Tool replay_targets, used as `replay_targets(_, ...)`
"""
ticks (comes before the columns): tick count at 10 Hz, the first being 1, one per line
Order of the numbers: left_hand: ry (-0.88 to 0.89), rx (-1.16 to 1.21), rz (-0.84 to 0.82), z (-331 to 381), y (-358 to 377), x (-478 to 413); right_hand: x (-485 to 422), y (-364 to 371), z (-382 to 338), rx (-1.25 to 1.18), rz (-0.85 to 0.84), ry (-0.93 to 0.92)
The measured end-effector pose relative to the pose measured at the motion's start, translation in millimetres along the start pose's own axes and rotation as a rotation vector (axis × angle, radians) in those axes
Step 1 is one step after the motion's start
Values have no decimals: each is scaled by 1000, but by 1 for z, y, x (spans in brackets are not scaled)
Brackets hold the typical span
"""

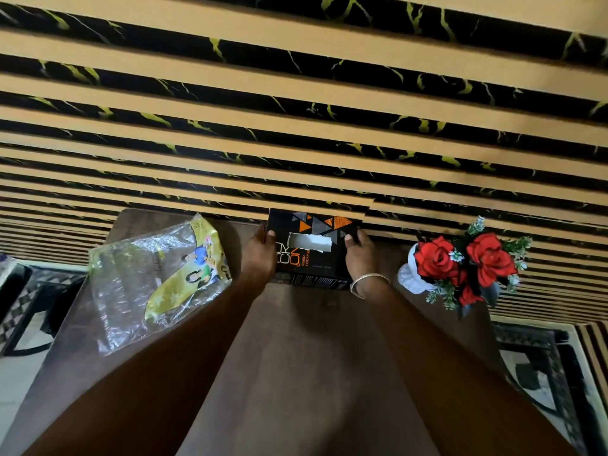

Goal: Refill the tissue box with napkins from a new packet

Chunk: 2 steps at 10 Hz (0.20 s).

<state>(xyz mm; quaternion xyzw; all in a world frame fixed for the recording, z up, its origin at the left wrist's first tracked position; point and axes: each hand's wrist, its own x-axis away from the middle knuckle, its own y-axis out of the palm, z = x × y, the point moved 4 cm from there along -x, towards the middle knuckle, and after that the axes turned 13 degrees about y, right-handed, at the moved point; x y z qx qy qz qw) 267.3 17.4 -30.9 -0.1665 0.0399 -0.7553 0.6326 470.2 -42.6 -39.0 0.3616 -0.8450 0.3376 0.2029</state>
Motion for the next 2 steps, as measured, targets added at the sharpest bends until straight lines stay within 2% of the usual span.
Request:
replay_targets(1, 79, -53, 19, 23, -12, 15, 15, -6, -7, 38, 31, -52)
replay_targets(2, 207, -38, 102, 56, -22, 31, 36, -17, -22, 29, 99, -183)
